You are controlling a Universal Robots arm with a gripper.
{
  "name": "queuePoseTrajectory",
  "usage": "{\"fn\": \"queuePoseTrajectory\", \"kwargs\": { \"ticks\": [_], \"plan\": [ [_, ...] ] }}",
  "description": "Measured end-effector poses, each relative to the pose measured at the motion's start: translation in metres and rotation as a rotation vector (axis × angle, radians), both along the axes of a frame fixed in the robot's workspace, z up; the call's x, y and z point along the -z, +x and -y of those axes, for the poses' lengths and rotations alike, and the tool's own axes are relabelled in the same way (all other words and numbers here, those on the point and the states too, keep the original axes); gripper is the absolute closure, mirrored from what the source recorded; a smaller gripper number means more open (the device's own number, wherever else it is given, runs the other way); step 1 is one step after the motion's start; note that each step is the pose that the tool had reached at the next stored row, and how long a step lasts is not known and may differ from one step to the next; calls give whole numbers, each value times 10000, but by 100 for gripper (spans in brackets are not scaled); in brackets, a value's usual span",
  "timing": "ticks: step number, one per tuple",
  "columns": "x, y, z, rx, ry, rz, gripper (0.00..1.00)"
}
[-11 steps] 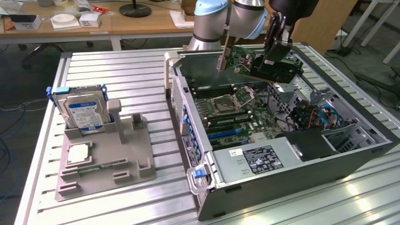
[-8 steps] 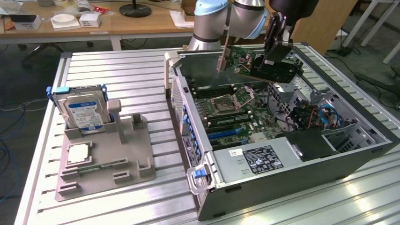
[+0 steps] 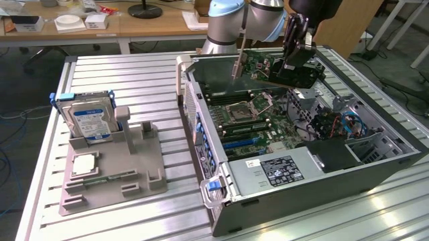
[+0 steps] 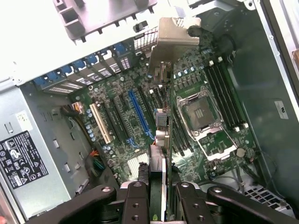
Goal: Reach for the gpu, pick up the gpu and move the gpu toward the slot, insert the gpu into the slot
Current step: 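Insert the gpu into the slot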
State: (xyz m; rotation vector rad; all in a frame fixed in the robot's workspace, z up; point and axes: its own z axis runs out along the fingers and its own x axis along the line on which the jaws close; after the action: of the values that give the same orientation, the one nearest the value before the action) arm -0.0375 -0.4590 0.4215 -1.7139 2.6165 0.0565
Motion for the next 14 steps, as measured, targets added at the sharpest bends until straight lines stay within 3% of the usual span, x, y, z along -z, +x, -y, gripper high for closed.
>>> {"fn": "queuePoseTrajectory", "kwargs": {
  "ticks": [6, 14],
  "plan": [
    [0, 0, 6, -356, 4, 1, 73],
    [0, 0, 6, -366, 4, 1, 73]
  ]
}}
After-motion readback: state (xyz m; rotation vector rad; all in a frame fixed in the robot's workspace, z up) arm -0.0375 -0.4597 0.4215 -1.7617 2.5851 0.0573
